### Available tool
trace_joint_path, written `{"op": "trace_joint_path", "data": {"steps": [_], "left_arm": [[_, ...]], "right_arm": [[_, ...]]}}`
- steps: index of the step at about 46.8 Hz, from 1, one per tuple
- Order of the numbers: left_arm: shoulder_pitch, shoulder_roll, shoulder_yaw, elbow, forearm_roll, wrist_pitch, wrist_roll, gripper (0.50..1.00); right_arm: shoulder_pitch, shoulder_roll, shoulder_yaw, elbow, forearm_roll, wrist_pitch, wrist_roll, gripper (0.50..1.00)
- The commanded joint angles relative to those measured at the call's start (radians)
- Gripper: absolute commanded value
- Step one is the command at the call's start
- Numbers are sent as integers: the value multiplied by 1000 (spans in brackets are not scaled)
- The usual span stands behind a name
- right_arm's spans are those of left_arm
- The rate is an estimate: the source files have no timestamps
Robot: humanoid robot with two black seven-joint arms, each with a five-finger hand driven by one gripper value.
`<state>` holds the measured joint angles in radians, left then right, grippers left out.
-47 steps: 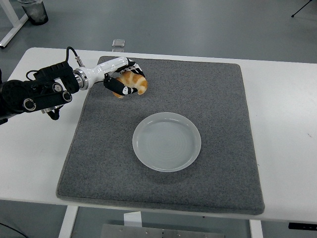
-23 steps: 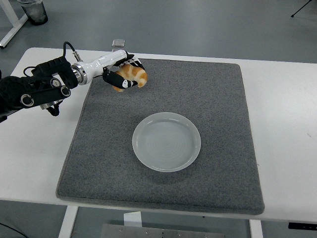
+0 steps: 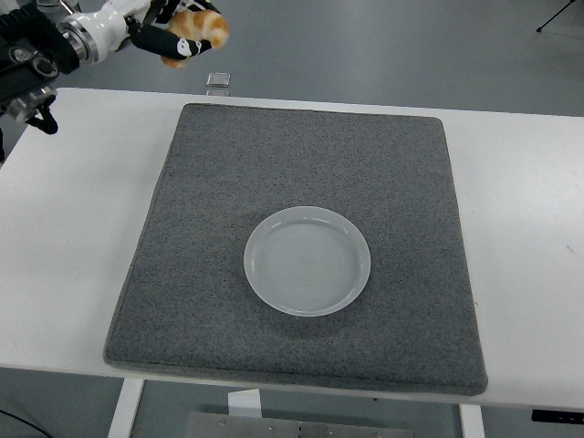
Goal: Place the bread on the plate
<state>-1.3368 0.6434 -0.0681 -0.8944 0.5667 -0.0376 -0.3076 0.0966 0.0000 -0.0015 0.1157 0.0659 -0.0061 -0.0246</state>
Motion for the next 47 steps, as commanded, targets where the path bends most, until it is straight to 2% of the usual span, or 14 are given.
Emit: {"op": "trace_joint_path", "data": {"steps": [1,7,21,29,37,47], "left_arm": [[-30,-8,-54,-9,-8,-41,-1,500],[-41,-36,-153,-69,-22,-100,1,500],[-45,-163,-150,-277,-1,-97,4,500],[-39,-251,-76,-296,71,-93,5,500],[-19,-264,-10,-325,255,-81,4,500],[45,-261,-7,-348,420,-81,4,500]], "right_arm": [[0,0,0,-1,0,0,0,952],[0,0,0,-1,0,0,0,952],[0,0,0,-1,0,0,0,952],[-2,0,0,-1,0,0,0,952],[-2,0,0,-1,-1,0,0,952],[-2,0,0,-1,0,0,0,952]]}}
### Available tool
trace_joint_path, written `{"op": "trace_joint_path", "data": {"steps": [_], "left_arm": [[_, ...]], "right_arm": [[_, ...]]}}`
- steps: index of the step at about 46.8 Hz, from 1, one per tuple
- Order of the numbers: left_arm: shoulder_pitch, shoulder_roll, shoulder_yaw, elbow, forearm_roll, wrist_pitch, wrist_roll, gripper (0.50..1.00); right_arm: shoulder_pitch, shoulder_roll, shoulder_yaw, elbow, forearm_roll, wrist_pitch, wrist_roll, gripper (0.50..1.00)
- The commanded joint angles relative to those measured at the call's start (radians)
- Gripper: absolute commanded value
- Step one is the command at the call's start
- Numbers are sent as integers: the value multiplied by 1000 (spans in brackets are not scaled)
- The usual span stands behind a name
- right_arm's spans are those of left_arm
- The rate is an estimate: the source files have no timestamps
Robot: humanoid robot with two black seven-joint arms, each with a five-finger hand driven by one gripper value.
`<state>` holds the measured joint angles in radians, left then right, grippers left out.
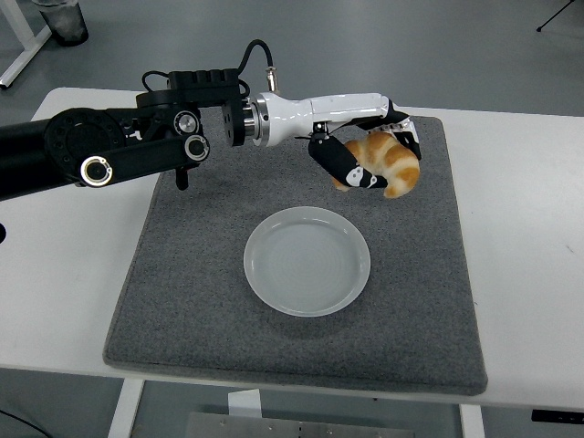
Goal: Place the bread on the plate
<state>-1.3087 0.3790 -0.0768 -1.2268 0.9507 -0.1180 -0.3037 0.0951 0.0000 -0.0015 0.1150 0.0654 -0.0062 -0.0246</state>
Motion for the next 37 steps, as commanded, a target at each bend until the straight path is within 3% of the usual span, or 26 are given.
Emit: {"op": "trace_joint_path", "data": {"steps": [1,13,24,37], "left_arm": [[20,5,2,-22,45,0,0,500],[103,26,5,-45,169,0,0,500],[218,24,5,-10,204,11,0,500],[275,28,3,3,209,43,-2,500]], "right_arm": [[0,0,0,0,1,0,0,954],[2,0,0,0,1,0,0,952],[2,0,0,0,1,0,0,954],[2,0,-2,0,1,0,0,954]]}}
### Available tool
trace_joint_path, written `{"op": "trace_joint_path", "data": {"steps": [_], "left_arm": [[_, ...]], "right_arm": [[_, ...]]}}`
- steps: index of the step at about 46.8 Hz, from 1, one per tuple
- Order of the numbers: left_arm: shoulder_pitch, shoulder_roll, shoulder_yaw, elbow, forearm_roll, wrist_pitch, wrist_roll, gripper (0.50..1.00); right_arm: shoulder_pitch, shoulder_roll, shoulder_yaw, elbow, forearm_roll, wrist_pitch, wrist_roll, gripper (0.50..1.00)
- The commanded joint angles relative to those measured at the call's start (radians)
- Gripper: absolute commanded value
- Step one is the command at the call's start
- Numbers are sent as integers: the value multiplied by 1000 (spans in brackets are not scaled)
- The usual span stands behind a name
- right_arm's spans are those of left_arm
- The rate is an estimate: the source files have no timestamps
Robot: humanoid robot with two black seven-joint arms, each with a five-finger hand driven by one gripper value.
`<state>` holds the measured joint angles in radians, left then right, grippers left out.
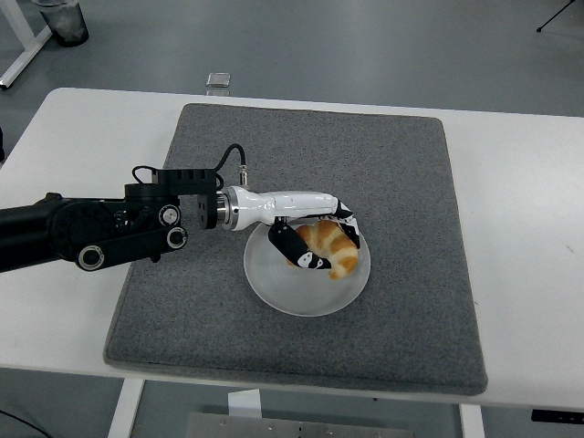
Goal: Place the bread on the plate
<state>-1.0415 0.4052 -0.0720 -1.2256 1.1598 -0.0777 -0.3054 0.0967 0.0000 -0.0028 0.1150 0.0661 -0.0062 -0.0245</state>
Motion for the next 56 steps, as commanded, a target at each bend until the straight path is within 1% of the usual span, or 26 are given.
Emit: {"op": "trace_joint_path", "data": {"steps": [1,18,32,35,39,42,46,49,51,56], "left_arm": [[9,1,-2,1,0,4,0,500],[38,11,-12,3,-6,7,0,500],[43,26,-17,9,-20,7,0,500],[43,26,-17,12,-22,7,0,525],[43,26,-18,14,-23,7,0,608],[44,26,-18,14,-23,7,2,638],[44,26,-19,15,-29,7,2,705],[44,26,-19,15,-37,7,2,731],[44,26,-19,15,-42,7,2,739],[43,26,-20,24,-57,7,2,784]], "right_arm": [[0,0,0,0,0,0,0,954],[-2,0,0,0,0,0,0,952],[0,0,1,0,0,0,0,952],[0,0,1,0,0,0,0,952],[0,0,1,0,0,0,0,952],[0,0,1,0,0,0,0,954],[0,0,1,0,0,0,0,952],[0,0,1,0,0,0,0,952],[0,0,1,0,0,0,0,952],[0,0,1,0,0,0,0,952]]}}
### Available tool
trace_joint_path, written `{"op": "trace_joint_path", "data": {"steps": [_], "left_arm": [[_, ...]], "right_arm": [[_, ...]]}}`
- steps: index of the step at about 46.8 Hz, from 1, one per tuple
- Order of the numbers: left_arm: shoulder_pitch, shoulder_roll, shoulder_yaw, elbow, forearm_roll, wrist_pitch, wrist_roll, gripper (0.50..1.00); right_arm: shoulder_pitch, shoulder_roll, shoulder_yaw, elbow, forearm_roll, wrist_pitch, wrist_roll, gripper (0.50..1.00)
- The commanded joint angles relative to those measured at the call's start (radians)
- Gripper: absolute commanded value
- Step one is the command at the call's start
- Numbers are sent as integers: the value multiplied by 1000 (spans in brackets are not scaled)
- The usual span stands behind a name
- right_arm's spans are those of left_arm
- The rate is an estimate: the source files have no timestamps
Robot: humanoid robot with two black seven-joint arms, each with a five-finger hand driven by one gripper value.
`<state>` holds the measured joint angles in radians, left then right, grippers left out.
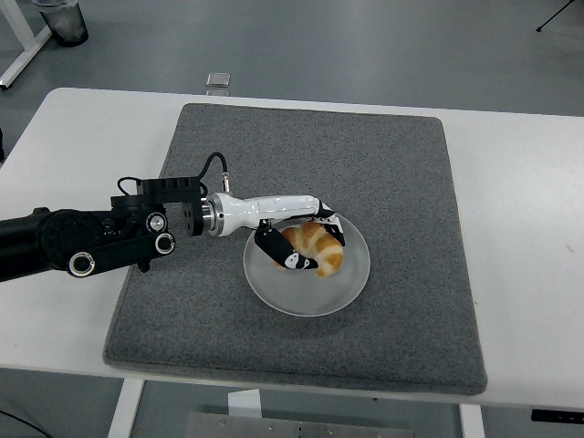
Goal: Place the bread on the plate
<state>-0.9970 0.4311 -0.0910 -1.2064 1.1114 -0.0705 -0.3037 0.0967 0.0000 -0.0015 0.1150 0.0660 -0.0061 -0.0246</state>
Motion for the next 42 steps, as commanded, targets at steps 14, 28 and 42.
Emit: {"op": "trace_joint_path", "data": {"steps": [14,28,42], "left_arm": [[-2,0,-1,7,-70,-2,-2,887],[-8,-2,-35,7,-154,-5,0,977],[-84,0,-76,28,-334,-22,2,986]], "right_arm": [[0,0,0,0,0,0,0,952],[0,0,0,0,0,0,0,952],[0,0,0,0,0,0,0,952]]}}
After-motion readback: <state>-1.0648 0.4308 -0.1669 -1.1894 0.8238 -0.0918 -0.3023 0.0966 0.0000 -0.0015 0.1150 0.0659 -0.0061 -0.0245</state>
